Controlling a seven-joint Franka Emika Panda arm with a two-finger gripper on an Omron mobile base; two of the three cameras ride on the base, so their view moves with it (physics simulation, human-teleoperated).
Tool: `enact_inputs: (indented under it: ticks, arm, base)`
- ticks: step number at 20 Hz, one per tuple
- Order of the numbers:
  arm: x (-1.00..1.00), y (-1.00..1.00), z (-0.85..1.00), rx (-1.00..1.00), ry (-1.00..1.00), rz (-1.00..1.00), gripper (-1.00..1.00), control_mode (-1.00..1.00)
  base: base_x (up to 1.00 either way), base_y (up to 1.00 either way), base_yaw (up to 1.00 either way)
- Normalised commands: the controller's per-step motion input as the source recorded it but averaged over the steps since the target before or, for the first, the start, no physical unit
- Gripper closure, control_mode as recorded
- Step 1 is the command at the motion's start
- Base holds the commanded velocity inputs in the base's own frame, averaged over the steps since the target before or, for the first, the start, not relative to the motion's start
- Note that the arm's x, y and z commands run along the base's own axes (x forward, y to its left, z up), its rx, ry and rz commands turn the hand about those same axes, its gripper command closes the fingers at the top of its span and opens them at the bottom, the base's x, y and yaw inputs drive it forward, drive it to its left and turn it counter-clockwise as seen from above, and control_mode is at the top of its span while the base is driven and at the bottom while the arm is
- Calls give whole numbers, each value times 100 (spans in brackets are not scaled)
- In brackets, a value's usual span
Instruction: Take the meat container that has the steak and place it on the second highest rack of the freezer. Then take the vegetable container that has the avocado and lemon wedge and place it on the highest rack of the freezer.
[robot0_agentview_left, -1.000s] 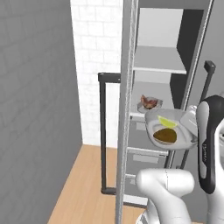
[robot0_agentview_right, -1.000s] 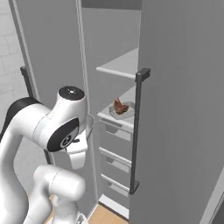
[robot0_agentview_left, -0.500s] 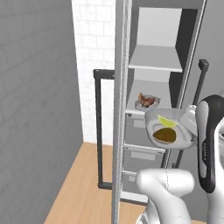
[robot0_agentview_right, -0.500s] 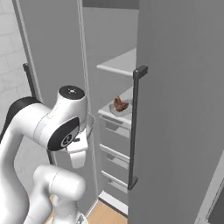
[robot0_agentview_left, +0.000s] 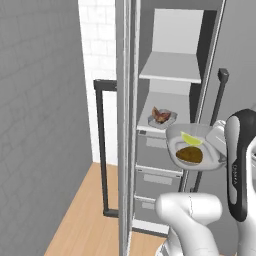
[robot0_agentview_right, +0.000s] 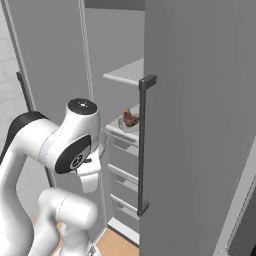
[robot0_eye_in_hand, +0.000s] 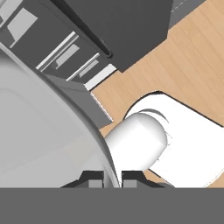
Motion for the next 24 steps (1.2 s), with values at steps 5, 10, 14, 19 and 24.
enact_inputs:
  ticks: [5, 10, 14, 19, 24]
  arm:
    - [0, 0, 0, 0, 0, 0, 100, 100]
    - [0, 0, 0, 0, 0, 0, 100, 100]
    - [0, 0, 0, 0, 0, 0, 100, 100]
    - [0, 0, 0, 0, 0, 0, 100, 100]
    - [0, 0, 0, 0, 0, 0, 100, 100]
  base:
    - [49, -26, 0]
    - [39, 0, 0]
    - [61, 0, 0]
    - [20, 0, 0]
    - [0, 0, 0]
